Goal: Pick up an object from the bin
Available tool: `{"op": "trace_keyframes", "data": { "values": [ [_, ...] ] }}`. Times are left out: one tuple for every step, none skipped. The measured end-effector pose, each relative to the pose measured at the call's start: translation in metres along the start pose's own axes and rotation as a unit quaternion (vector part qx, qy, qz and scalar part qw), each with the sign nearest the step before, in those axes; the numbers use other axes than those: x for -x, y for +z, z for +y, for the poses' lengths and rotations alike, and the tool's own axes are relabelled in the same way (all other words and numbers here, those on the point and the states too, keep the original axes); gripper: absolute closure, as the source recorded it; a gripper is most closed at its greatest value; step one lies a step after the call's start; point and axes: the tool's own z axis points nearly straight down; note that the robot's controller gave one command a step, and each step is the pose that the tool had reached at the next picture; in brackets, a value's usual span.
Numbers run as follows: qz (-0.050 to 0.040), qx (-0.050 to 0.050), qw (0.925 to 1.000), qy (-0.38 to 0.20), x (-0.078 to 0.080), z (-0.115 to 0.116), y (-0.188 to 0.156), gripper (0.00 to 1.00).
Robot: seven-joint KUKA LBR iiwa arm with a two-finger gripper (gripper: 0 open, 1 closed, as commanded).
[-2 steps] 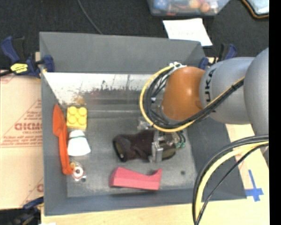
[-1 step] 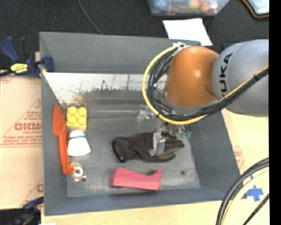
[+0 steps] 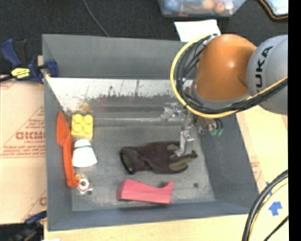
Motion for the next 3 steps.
{"op": "trace_keyframes", "data": {
  "values": [
    [-0.0054, 0.003, 0.9947, -0.103, -0.016, 0.058, 0.076, 0.0],
    [-0.0041, 0.0, 0.9988, -0.048, 0.004, 0.024, 0.073, 0.0],
    [-0.0017, 0.003, 0.9924, -0.123, -0.01, 0.056, -0.024, 0.0]
  ]
}}
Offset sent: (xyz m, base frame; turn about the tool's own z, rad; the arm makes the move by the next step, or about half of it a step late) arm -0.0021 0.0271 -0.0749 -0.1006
